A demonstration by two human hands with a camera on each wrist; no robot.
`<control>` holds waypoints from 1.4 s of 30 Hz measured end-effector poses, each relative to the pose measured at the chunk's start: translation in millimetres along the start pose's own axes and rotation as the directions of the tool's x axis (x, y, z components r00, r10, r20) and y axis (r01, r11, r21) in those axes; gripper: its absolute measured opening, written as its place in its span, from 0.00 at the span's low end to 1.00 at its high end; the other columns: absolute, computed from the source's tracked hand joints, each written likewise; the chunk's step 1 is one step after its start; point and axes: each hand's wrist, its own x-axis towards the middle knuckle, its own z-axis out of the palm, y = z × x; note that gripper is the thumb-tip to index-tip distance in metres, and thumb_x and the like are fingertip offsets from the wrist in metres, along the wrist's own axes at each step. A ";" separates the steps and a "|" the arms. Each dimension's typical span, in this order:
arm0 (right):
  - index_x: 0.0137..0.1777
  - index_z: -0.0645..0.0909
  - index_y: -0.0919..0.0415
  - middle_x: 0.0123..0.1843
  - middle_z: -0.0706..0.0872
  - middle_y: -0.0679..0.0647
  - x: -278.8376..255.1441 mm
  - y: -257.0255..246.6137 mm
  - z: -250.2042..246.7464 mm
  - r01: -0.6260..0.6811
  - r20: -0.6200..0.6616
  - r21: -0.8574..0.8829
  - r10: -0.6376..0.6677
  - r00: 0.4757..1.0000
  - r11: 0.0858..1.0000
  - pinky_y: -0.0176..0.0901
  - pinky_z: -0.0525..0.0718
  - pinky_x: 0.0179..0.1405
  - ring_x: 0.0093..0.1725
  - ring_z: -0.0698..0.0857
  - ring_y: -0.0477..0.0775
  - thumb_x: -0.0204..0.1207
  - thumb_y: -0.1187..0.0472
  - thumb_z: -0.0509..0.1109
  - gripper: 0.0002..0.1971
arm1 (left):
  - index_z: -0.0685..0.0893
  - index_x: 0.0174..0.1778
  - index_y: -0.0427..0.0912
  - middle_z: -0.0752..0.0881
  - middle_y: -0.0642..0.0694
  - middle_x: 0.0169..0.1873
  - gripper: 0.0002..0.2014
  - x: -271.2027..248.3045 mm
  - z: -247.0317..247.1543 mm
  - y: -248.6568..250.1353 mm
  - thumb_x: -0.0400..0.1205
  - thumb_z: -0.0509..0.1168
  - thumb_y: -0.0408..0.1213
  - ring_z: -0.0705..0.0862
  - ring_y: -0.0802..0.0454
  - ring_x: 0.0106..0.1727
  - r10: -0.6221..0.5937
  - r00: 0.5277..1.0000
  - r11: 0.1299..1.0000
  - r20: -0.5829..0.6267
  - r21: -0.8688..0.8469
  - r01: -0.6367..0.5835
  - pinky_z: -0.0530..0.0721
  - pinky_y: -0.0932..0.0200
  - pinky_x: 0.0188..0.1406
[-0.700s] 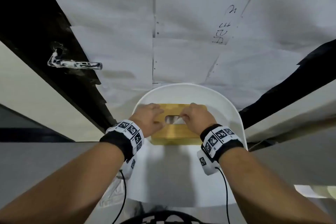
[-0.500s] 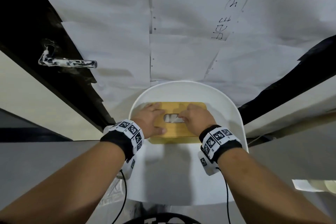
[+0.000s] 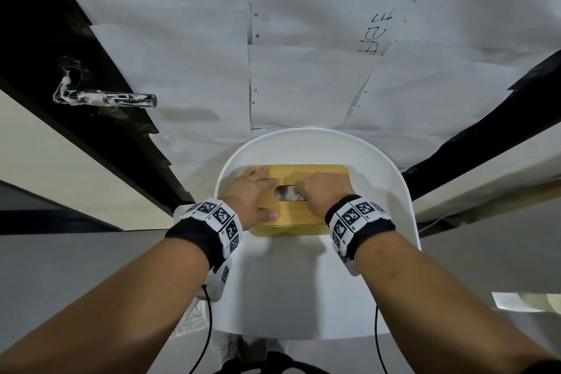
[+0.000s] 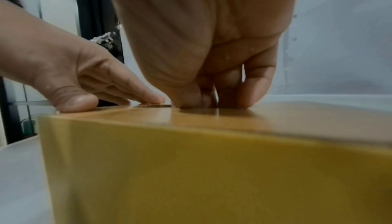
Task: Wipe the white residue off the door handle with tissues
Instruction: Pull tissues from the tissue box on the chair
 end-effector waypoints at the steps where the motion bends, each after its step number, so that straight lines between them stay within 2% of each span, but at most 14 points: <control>1: 0.61 0.78 0.48 0.59 0.86 0.51 -1.7 0.4 1.7 0.001 -0.030 0.051 0.001 1.000 0.999 0.46 0.78 0.44 0.57 0.84 0.59 0.78 0.65 0.59 0.17 | 0.64 0.80 0.55 0.53 0.51 0.84 0.39 0.0 0.3 0.6 0.74 0.72 0.53 0.46 0.48 0.85 0.002 1.000 1.000 -0.014 -0.005 -0.002 0.45 0.55 0.81; 6: 0.52 0.77 0.59 0.54 0.76 0.56 -5.5 5.7 12.8 -0.012 -0.237 0.400 0.116 0.965 0.916 0.53 0.83 0.42 0.46 0.82 0.62 0.79 0.66 0.58 0.07 | 0.75 0.73 0.57 0.65 0.55 0.80 0.30 3.1 0.7 2.8 0.74 0.74 0.47 0.59 0.49 0.81 0.019 0.992 0.999 -0.122 -0.028 -0.023 0.50 0.58 0.79; 9: 0.55 0.78 0.63 0.57 0.73 0.58 -1.3 8.1 13.0 0.009 -0.239 0.499 0.128 0.963 0.866 0.55 0.82 0.48 0.46 0.81 0.62 0.82 0.64 0.57 0.09 | 0.82 0.65 0.58 0.71 0.54 0.76 0.24 8.5 6.1 5.6 0.72 0.75 0.48 0.68 0.53 0.77 0.008 0.987 0.991 -0.161 -0.130 -0.030 0.58 0.61 0.75; 11: 0.57 0.79 0.62 0.53 0.73 0.55 1.0 7.7 12.1 0.022 -0.231 0.537 0.121 0.965 0.843 0.55 0.81 0.50 0.47 0.81 0.60 0.82 0.63 0.58 0.10 | 0.86 0.55 0.54 0.75 0.52 0.72 0.16 9.6 11.1 8.8 0.72 0.75 0.50 0.72 0.53 0.74 -0.031 0.976 0.963 -0.216 -0.267 -0.028 0.63 0.62 0.74; 13: 0.56 0.81 0.62 0.49 0.74 0.54 2.4 7.8 11.7 0.043 -0.242 0.582 0.123 0.962 0.812 0.53 0.80 0.52 0.48 0.80 0.59 0.81 0.64 0.59 0.10 | 0.88 0.44 0.48 0.78 0.49 0.66 0.06 10.8 13.6 11.5 0.75 0.74 0.45 0.76 0.52 0.69 -0.068 0.964 0.914 -0.257 -0.403 -0.043 0.70 0.59 0.72; 15: 0.57 0.82 0.61 0.49 0.77 0.55 2.2 9.8 11.4 0.046 -0.239 0.625 0.135 0.962 0.780 0.48 0.79 0.53 0.49 0.81 0.58 0.79 0.68 0.60 0.11 | 0.85 0.40 0.45 0.80 0.48 0.61 0.04 11.9 11.1 14.1 0.78 0.70 0.39 0.80 0.53 0.62 -0.091 0.961 0.890 -0.261 -0.454 -0.039 0.75 0.60 0.66; 17: 0.60 0.82 0.56 0.46 0.76 0.51 0.7 13.3 10.3 0.057 -0.218 0.635 0.108 0.970 0.770 0.41 0.77 0.50 0.45 0.79 0.53 0.77 0.71 0.62 0.16 | 0.82 0.39 0.43 0.83 0.48 0.55 0.05 14.6 6.3 14.1 0.81 0.67 0.37 0.82 0.51 0.55 -0.115 0.956 0.892 -0.271 -0.452 -0.021 0.77 0.60 0.58; 21: 0.49 0.83 0.61 0.47 0.74 0.52 3.0 17.9 8.7 0.022 -0.196 0.593 0.117 0.974 0.805 0.36 0.69 0.46 0.43 0.76 0.51 0.78 0.65 0.66 0.05 | 0.78 0.41 0.41 0.84 0.51 0.48 0.05 18.0 1.8 9.9 0.82 0.65 0.36 0.82 0.53 0.51 -0.188 0.953 0.848 -0.238 -0.529 0.036 0.75 0.62 0.51; 25: 0.51 0.79 0.61 0.50 0.82 0.58 4.5 18.5 8.1 -0.022 -0.244 0.646 0.234 0.941 0.763 0.45 0.76 0.49 0.47 0.79 0.56 0.79 0.67 0.63 0.05 | 0.78 0.43 0.48 0.84 0.50 0.33 0.05 20.3 4.1 9.4 0.80 0.68 0.36 0.82 0.51 0.39 -0.204 0.954 0.835 -0.222 -0.547 0.051 0.78 0.61 0.41; 29: 0.48 0.77 0.57 0.50 0.79 0.53 2.4 16.5 7.3 0.035 -0.283 0.684 0.222 0.933 0.729 0.43 0.80 0.51 0.46 0.81 0.53 0.75 0.65 0.67 0.05 | 0.81 0.56 0.45 0.86 0.47 0.38 0.08 20.9 4.5 13.7 0.81 0.67 0.36 0.83 0.54 0.41 -0.217 0.954 0.806 -0.205 -0.590 0.057 0.75 0.70 0.39; 32: 0.51 0.79 0.56 0.53 0.74 0.51 -0.2 12.1 6.0 0.058 -0.216 0.687 0.127 0.968 0.725 0.38 0.78 0.53 0.48 0.80 0.50 0.71 0.54 0.74 0.12 | 0.84 0.52 0.41 0.88 0.46 0.43 0.07 21.5 3.8 17.9 0.81 0.67 0.37 0.85 0.51 0.46 -0.252 0.941 0.779 -0.224 -0.625 0.060 0.78 0.64 0.47; 35: 0.53 0.78 0.54 0.56 0.69 0.50 -0.1 4.8 7.9 0.051 -0.178 0.654 0.087 0.980 0.755 0.40 0.80 0.55 0.51 0.79 0.50 0.67 0.49 0.77 0.18 | 0.83 0.47 0.44 0.86 0.52 0.38 0.02 21.2 1.1 20.7 0.81 0.67 0.38 0.83 0.58 0.41 -0.249 0.940 0.771 -0.231 -0.635 0.049 0.76 0.68 0.42; 39: 0.47 0.80 0.56 0.56 0.71 0.52 3.9 -2.0 8.6 0.057 -0.247 0.604 0.119 0.962 0.795 0.50 0.84 0.51 0.46 0.82 0.55 0.73 0.58 0.71 0.05 | 0.81 0.42 0.48 0.84 0.55 0.32 0.05 18.6 -1.7 22.9 0.79 0.70 0.35 0.83 0.68 0.33 -0.198 0.957 0.726 -0.211 -0.688 -0.002 0.77 0.74 0.38; 42: 0.47 0.82 0.60 0.51 0.76 0.53 4.2 -1.0 -0.8 0.060 -0.246 0.634 0.127 0.961 0.771 0.48 0.82 0.49 0.46 0.82 0.56 0.76 0.64 0.68 0.02 | 0.80 0.43 0.49 0.83 0.51 0.34 0.13 17.8 -3.4 20.9 0.73 0.75 0.29 0.83 0.57 0.36 -0.186 0.966 0.712 -0.179 -0.702 0.007 0.81 0.70 0.38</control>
